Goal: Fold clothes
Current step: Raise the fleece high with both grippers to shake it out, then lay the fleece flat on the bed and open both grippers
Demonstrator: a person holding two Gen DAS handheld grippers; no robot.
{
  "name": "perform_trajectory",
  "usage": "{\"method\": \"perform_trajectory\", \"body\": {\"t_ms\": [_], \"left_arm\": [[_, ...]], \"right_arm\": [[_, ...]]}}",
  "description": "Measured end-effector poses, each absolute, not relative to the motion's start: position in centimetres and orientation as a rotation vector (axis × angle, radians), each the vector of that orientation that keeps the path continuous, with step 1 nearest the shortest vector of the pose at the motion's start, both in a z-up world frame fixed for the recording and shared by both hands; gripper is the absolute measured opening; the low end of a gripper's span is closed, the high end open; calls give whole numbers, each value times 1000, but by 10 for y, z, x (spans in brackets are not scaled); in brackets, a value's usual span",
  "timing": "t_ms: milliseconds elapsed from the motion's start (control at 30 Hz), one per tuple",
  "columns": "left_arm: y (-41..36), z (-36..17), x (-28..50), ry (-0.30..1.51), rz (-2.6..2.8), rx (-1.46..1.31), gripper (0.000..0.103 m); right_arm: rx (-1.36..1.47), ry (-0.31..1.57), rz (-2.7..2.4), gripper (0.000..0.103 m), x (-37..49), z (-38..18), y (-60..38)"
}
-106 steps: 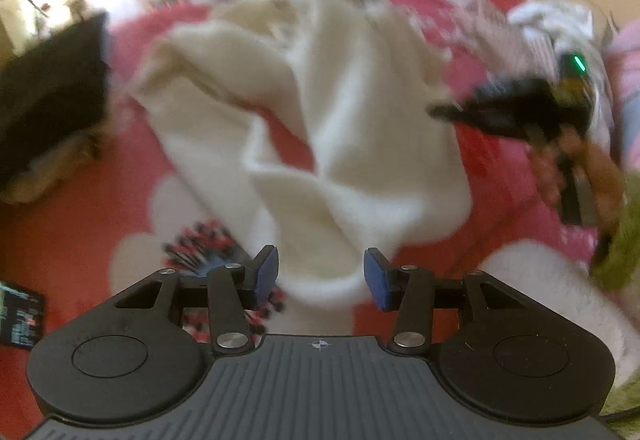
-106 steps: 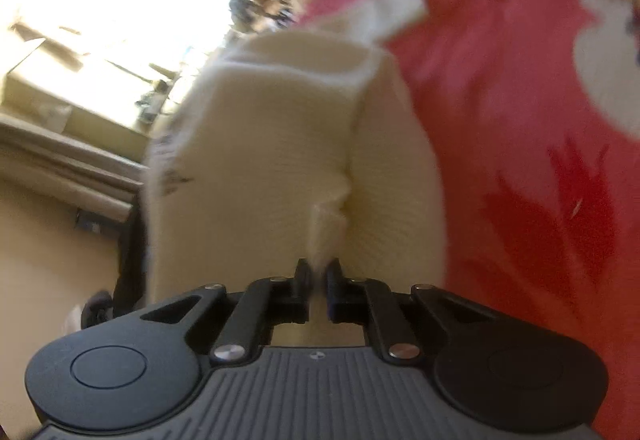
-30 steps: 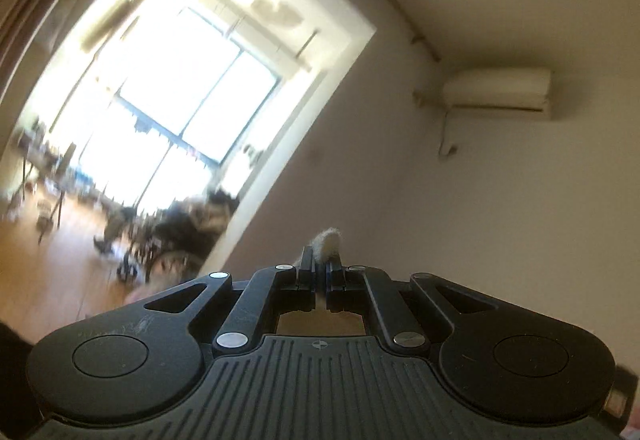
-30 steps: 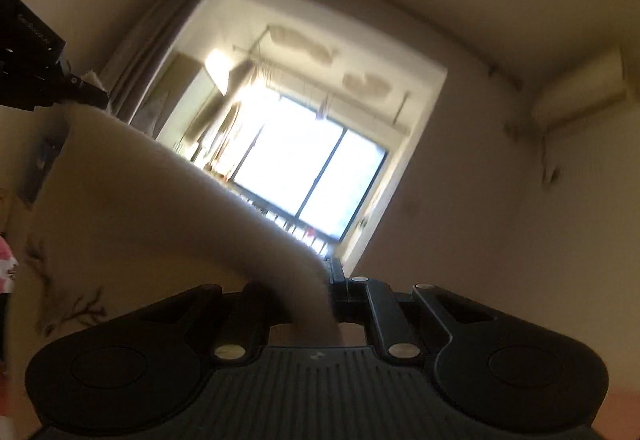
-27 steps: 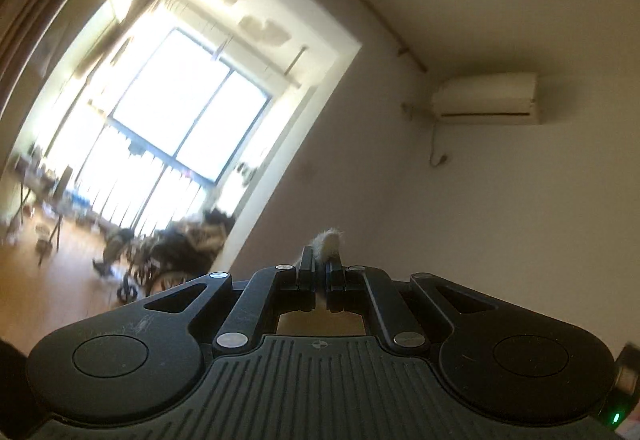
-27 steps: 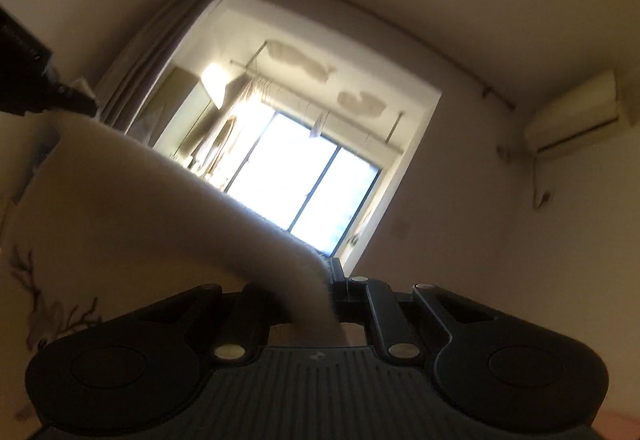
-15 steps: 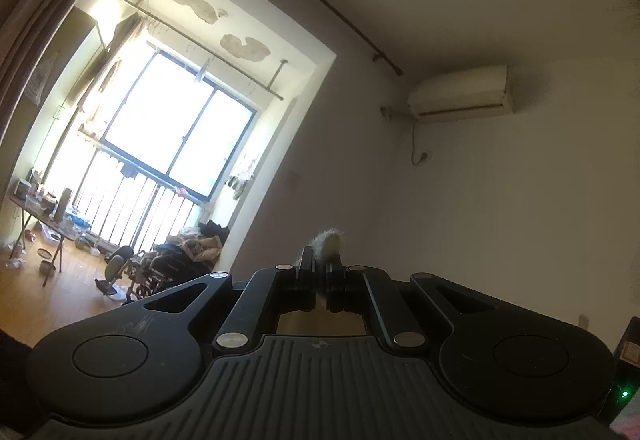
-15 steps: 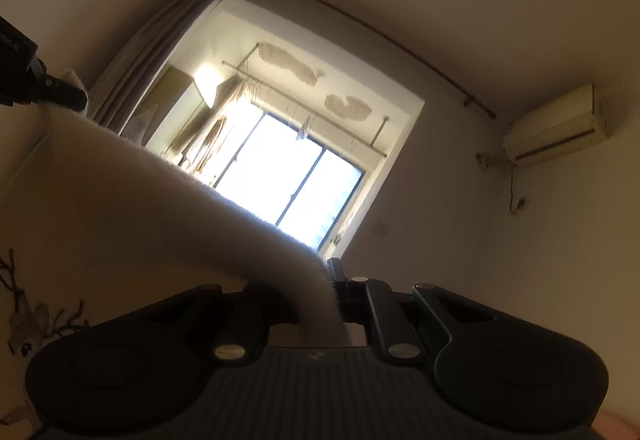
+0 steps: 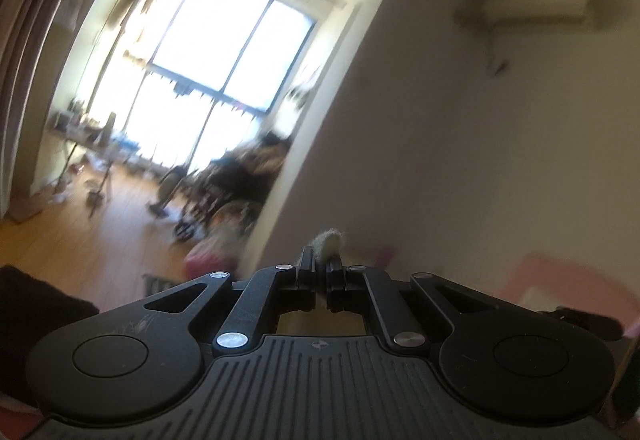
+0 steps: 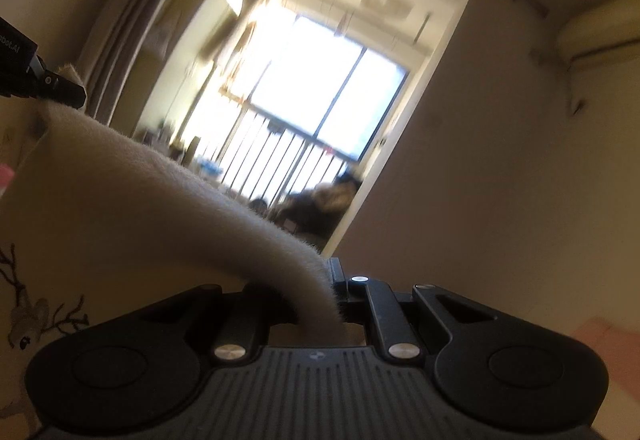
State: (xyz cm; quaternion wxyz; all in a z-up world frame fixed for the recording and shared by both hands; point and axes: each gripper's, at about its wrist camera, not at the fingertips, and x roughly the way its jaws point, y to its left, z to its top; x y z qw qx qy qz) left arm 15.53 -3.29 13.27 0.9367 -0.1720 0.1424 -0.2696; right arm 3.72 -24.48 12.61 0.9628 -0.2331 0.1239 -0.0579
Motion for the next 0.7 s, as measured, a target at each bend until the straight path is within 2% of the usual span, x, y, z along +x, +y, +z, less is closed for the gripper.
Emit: {"method": "perform_trajectory", "body": {"t_ms": [300, 367, 400, 433, 500, 533, 600, 667, 700], "left_arm": [[-86, 7, 321, 556, -408, -213, 3], [-89, -29, 346, 643, -396, -168, 8], [-91, -47, 355, 696, -382, -151, 17], [-89, -63, 361, 748, -366, -146, 30], [-79, -93, 369, 846, -328, -145, 34], [-71, -105, 370, 885, -311, -152, 35], [-57, -118, 366, 925, -294, -169, 39], [-42, -118, 356, 925, -294, -168, 45], [-32, -116, 351, 918, -293, -162, 49]], "right_arm": [[-396, 555, -60, 10, 252, -28, -292], [-375, 613, -48, 11, 288, -68, -296], [-357, 656, -43, 12, 301, -88, -300], [-336, 705, -38, 14, 312, -110, -304], [-269, 824, -34, 37, 332, -152, -311], [-238, 866, -40, 53, 335, -167, -314], [-181, 915, -52, 54, 336, -187, -322], [-126, 905, -62, 64, 327, -190, -332], [-87, 888, -64, 65, 322, -184, -340]]}}
